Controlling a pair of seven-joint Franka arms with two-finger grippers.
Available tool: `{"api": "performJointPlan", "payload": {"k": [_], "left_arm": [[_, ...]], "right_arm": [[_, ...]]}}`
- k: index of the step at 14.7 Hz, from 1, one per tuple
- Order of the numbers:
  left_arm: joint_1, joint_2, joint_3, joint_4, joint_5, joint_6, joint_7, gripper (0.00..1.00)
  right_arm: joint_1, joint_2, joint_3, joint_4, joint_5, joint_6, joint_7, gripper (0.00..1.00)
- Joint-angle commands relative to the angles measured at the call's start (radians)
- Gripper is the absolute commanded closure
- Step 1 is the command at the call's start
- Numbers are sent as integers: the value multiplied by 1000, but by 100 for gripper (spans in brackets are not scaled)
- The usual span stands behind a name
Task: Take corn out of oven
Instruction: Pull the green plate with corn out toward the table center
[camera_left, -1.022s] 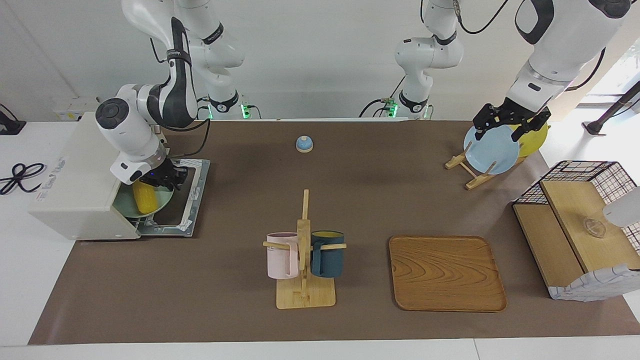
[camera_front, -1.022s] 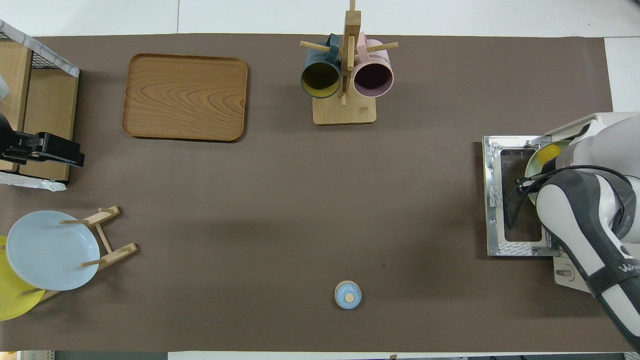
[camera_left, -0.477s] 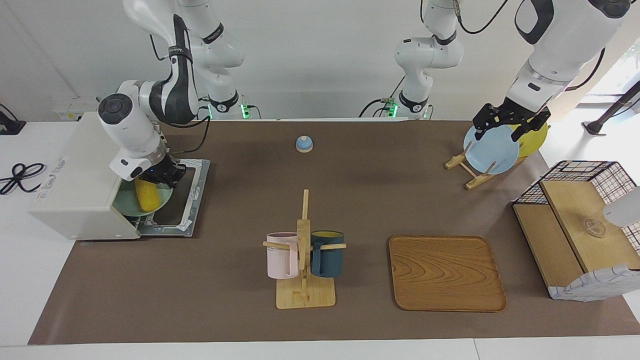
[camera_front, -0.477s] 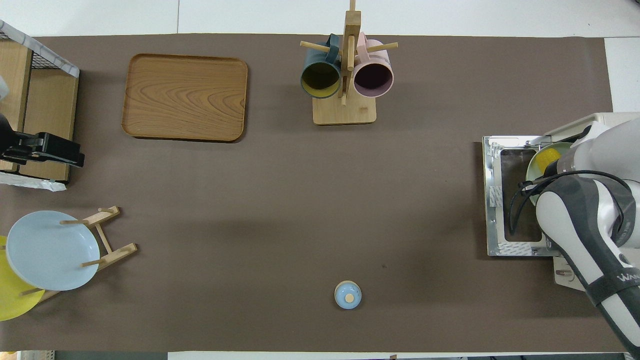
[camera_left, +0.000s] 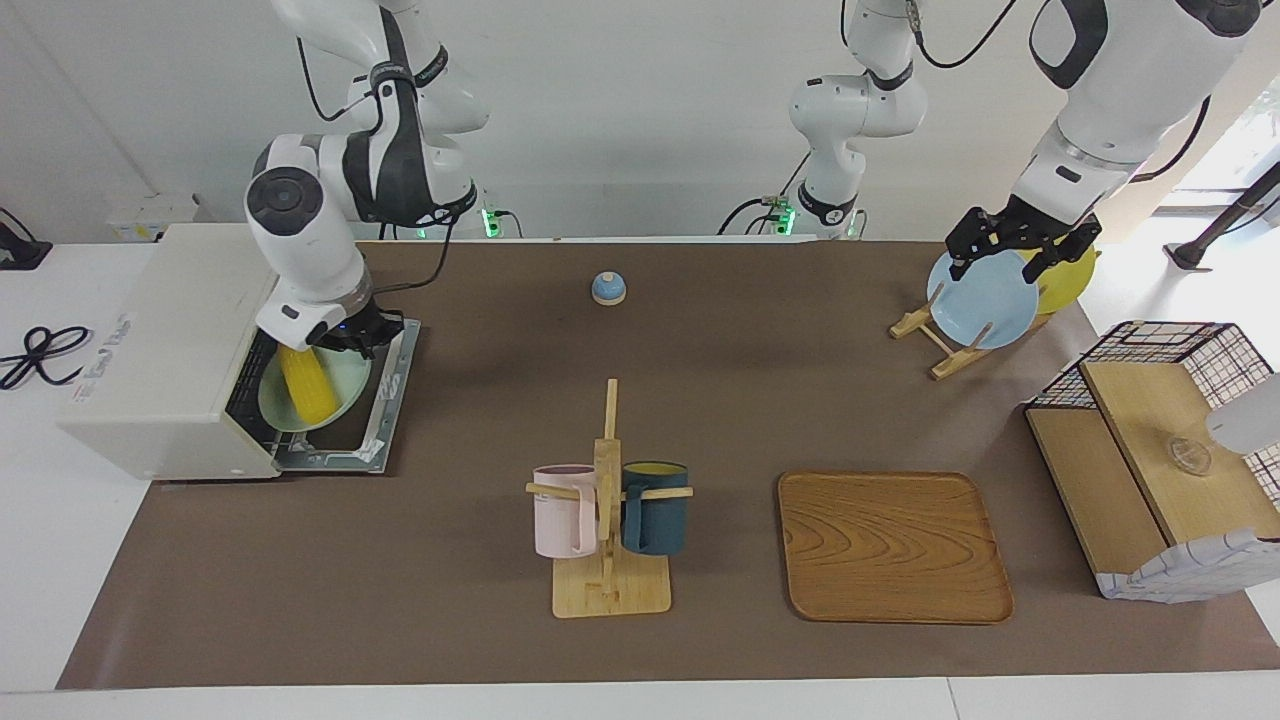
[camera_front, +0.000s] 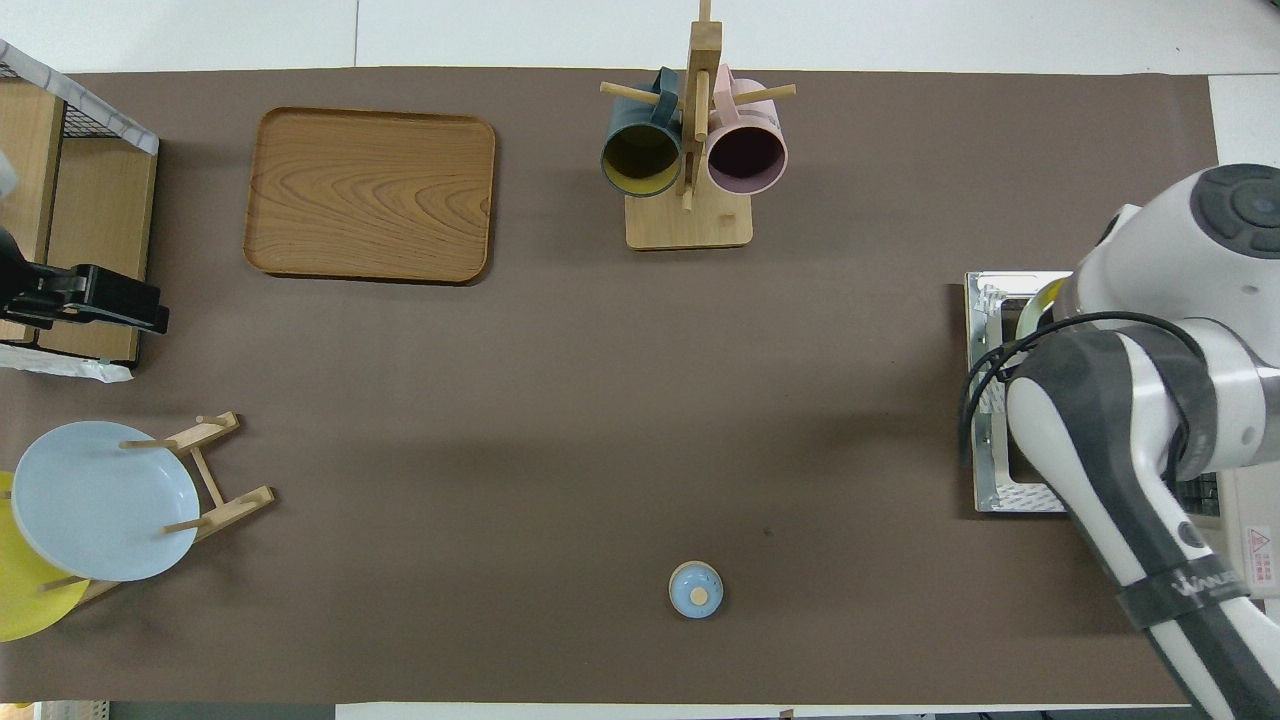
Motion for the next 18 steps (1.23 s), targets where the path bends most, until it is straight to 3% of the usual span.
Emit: {"api": "performJointPlan", "payload": {"k": [1, 5, 10, 12, 15, 18], "left_arm": [[3, -22, -1, -22, 10, 13, 4, 0], [3, -22, -1, -24, 10, 14, 4, 0], [5, -22, -1, -24, 10, 20, 2, 0], [5, -22, -1, -24, 10, 20, 2, 0], [5, -22, 1, -26, 10, 23, 2, 0], [5, -22, -1, -27, 10, 29, 2, 0]], "right_arm": [[90, 34, 5, 49, -29, -37, 123, 100], [276, 127, 6, 189, -14, -96, 357, 100], [480, 475, 8, 608, -14, -239, 690, 100], [496, 502, 32, 618, -10, -148, 738, 100], [520, 494, 38, 493, 24, 29, 822, 100], [534, 468, 57, 413, 75, 86, 850, 100]]}}
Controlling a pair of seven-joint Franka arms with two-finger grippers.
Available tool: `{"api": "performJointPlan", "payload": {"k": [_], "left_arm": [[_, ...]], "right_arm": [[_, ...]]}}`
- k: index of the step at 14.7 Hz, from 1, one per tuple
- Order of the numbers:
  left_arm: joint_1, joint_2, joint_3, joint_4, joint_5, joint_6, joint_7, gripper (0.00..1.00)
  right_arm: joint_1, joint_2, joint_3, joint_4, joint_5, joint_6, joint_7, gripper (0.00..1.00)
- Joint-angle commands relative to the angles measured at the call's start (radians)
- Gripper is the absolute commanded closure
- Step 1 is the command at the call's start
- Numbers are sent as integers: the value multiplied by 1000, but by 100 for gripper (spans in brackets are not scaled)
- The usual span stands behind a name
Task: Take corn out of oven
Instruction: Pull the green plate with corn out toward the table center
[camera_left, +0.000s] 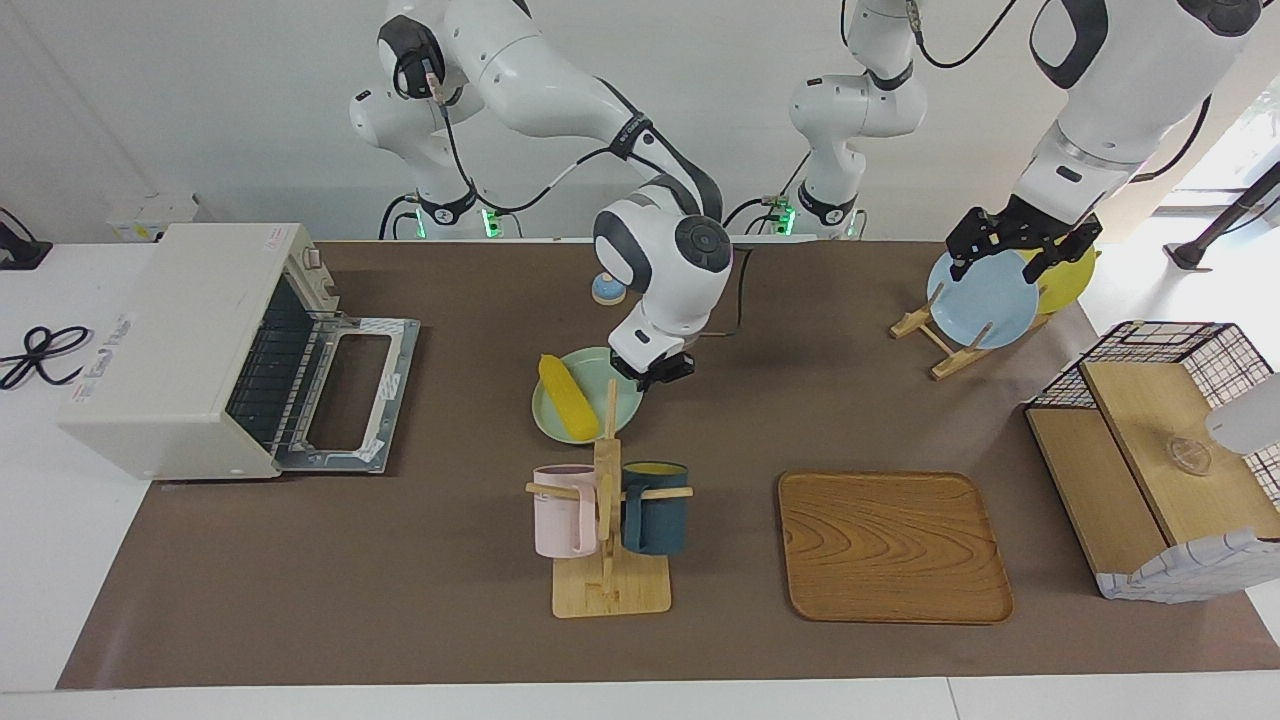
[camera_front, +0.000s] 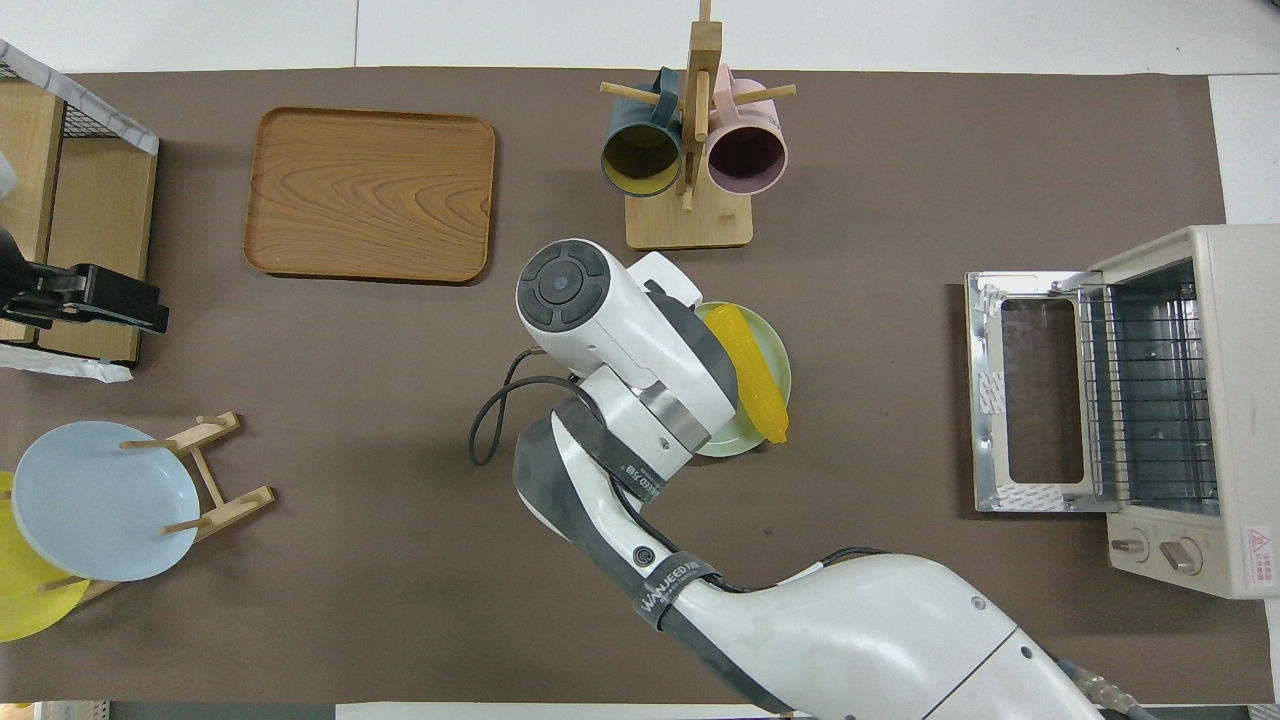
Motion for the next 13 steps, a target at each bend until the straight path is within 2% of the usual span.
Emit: {"api": "performJointPlan", "payload": {"k": [1, 4, 5, 6, 9, 11, 12, 13], "left_arm": [[5, -22, -1, -29, 8, 33, 2, 0], [8, -28, 0, -50, 8, 48, 2, 0], [8, -28, 0, -50, 8, 48, 2, 0], [6, -28, 0, -50, 8, 53, 2, 0], [6, -29, 0, -56, 8, 65, 2, 0], [6, -32, 0, -65, 8, 74, 1, 0], [5, -39, 0, -78, 8, 80, 1, 0], [-3, -46, -1, -94, 8, 94, -12, 0]], "right_arm": [[-2, -49, 23, -87, 34, 65, 33, 100], [-1, -66, 25, -179, 106, 224, 62, 100], [-7, -66, 25, -177, 111, 228, 62, 100], [-13, -66, 25, -168, 114, 223, 62, 88], [-5, -66, 23, -107, 115, 180, 62, 83], [-24, -69, 22, -38, 99, 92, 50, 80], [-40, -84, 17, -21, 94, 46, 33, 83], [-68, -115, 14, -30, 71, 18, -3, 100]]}}
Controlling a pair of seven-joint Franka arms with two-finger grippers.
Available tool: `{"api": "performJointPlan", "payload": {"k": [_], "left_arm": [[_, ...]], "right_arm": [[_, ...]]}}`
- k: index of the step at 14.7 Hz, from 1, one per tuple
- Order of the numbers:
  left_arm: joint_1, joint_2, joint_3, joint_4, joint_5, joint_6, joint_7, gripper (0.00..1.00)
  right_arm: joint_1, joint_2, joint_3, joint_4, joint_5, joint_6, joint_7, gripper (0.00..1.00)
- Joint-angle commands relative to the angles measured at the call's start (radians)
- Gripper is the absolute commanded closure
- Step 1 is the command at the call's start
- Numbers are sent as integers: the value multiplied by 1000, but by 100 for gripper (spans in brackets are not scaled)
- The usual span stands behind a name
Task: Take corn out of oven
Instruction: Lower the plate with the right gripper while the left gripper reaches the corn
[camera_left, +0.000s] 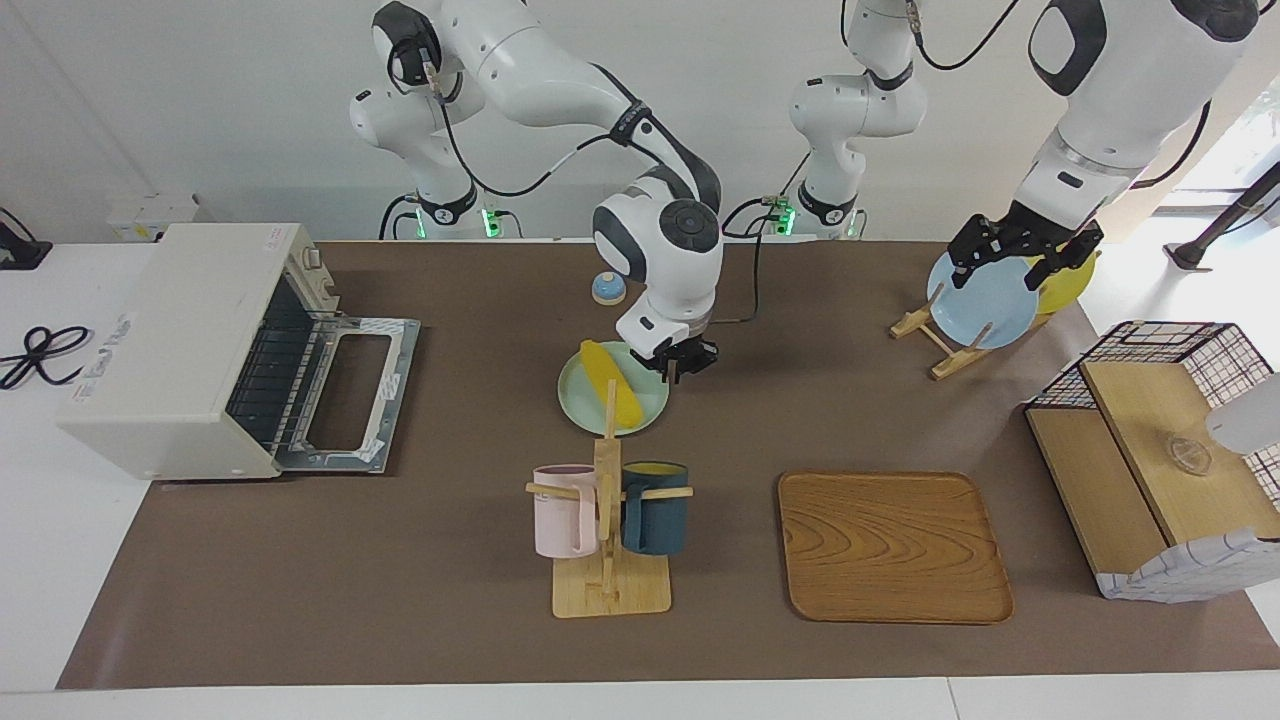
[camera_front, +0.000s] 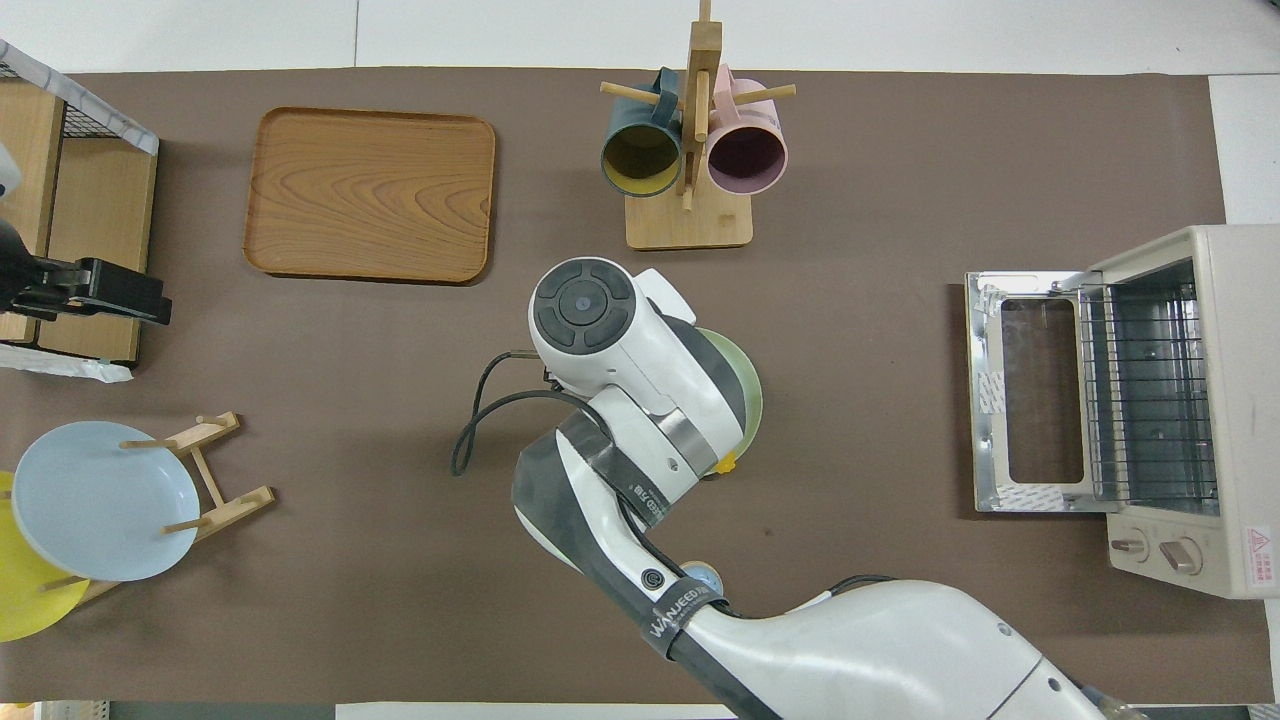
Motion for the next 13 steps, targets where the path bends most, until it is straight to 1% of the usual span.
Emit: {"api": "performJointPlan", "payload": {"k": [1, 2, 3, 4, 5, 6, 7, 9, 11, 12, 13], "left_arm": [[-10, -51, -5, -88, 7, 63, -50, 0], [-24, -55, -6, -107, 2, 77, -88, 0], [-59, -57, -5, -122, -13, 91, -114, 0], [-90, -56, -5, -131, -15, 99, -145, 0], [-124, -54, -5, -143, -15, 109, -186, 0], [-163, -55, -5, -169, -16, 135, -246, 0], [-197, -57, -5, -195, -21, 166, -313, 0], [-282, -52, -5, -234, -36, 224, -422, 0], [-360, -36, -5, -258, -55, 293, -520, 0], [-404, -22, -5, -277, -76, 339, -574, 0], [-452, 9, -5, -282, -85, 390, -644, 0]], "right_arm": [[-74, -69, 2, 1, -41, -98, -80, 100], [-105, -88, 2, -8, -64, -139, -120, 100], [-137, -109, 2, -28, -87, -174, -174, 100], [-171, -141, 2, -69, -109, -199, -233, 100], [-208, -180, 2, -132, -124, -198, -284, 100], [-255, -223, 3, -215, -128, -180, -318, 100], [-295, -246, 3, -281, -128, -146, -330, 100], [-332, -292, 3, -407, -126, -92, -318, 100], [-370, -307, 3, -461, -128, -68, -326, 100], [-393, -312, 3, -485, -128, -25, -346, 100], [-429, -323, 2, -532, -129, 13, -385, 100]]}}
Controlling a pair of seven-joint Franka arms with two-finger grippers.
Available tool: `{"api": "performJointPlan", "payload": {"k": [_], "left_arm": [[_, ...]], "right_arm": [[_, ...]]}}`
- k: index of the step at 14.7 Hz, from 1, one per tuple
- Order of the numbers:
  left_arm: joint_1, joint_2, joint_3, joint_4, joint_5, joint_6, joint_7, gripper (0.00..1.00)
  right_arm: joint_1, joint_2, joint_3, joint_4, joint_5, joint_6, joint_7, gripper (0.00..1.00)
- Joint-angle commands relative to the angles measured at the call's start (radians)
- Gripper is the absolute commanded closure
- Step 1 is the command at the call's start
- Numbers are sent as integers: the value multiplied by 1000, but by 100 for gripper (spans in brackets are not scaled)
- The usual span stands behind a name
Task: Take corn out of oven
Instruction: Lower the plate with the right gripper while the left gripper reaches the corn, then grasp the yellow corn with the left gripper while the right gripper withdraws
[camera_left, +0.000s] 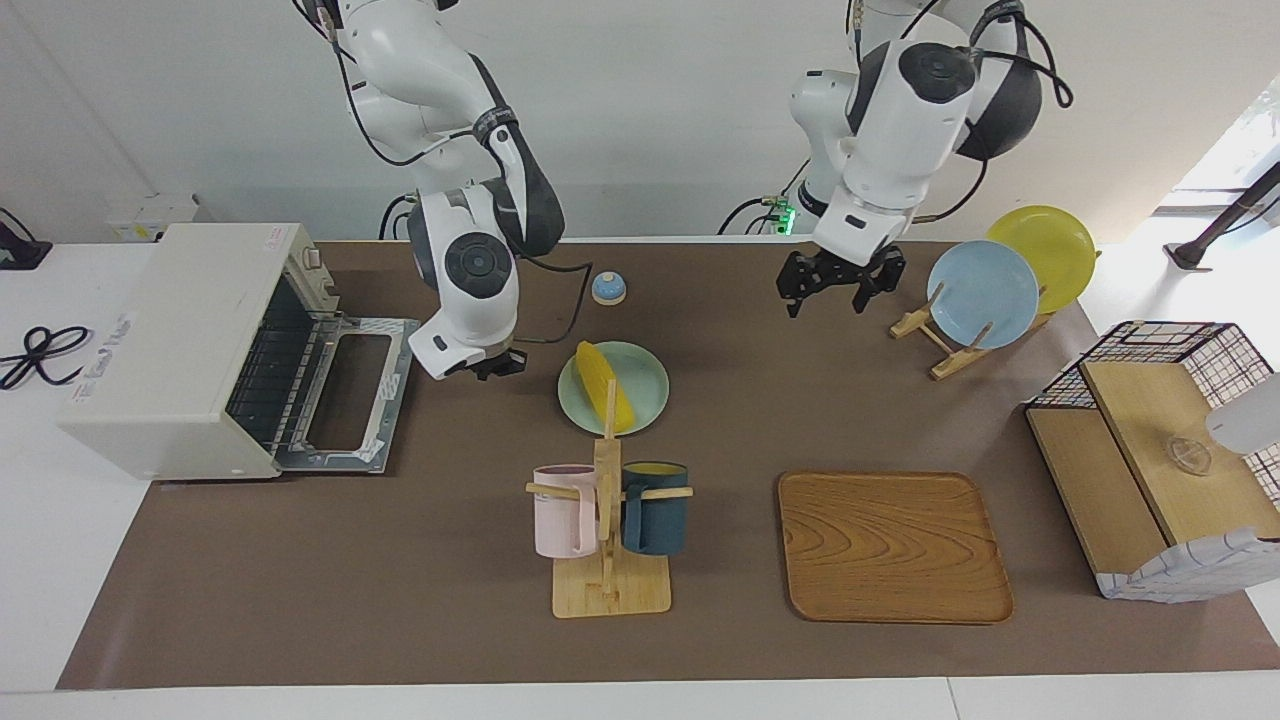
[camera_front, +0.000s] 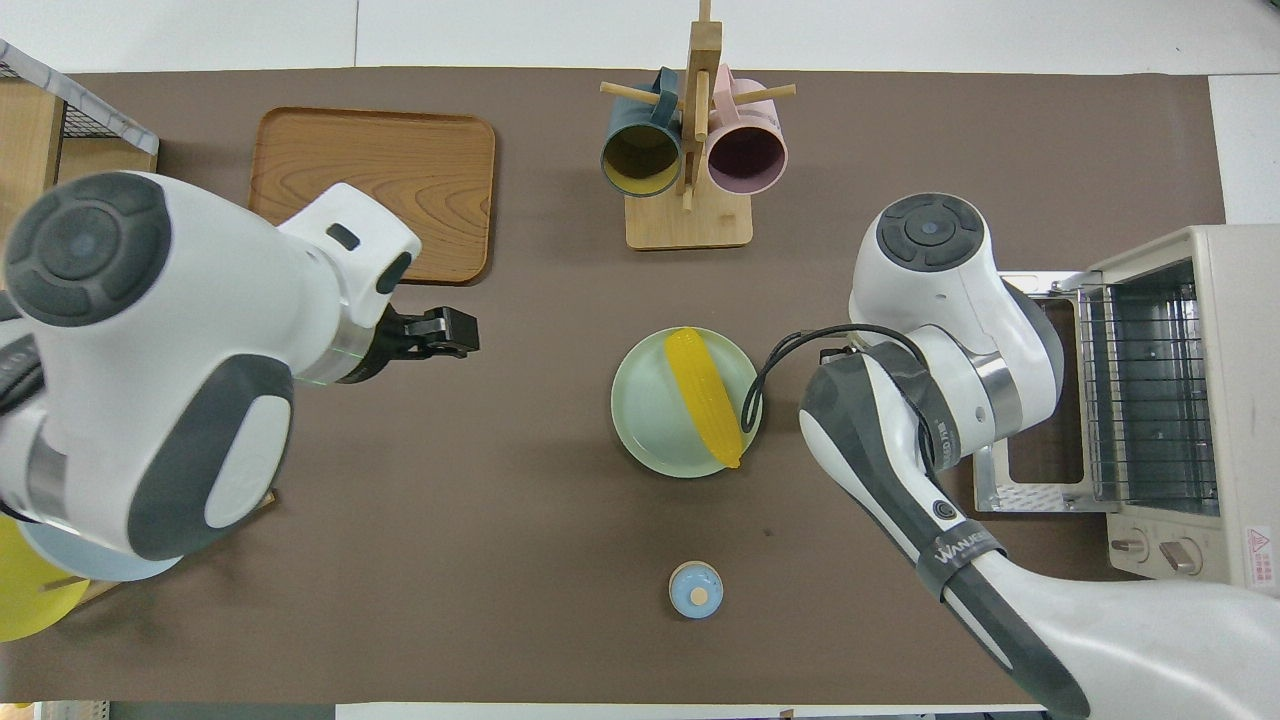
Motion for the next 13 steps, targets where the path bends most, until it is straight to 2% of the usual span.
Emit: {"api": "performJointPlan", "payload": {"k": [1, 4, 7, 10, 12, 13], "left_arm": [[-113, 46, 19, -43, -28, 133, -167, 0], [-225, 150, 19, -43, -28, 280, -275, 0], [-283, 231, 21, -32, -46, 378, -310, 0], [-323, 325, 21, -12, -46, 474, -385, 0], [-357, 421, 24, 73, -46, 477, -459, 0], [-360, 437, 24, 97, -46, 477, -467, 0]], "right_arm": [[-99, -70, 11, -153, -10, 136, -104, 100], [-160, -90, 13, -270, -12, 285, -139, 100], [-167, -82, 11, -306, -24, 347, -146, 100], [-179, -73, 11, -303, -131, 345, -148, 100], [-209, -72, 11, -300, -188, 339, -149, 100], [-216, -72, 11, -298, -202, 339, -151, 100]]}}
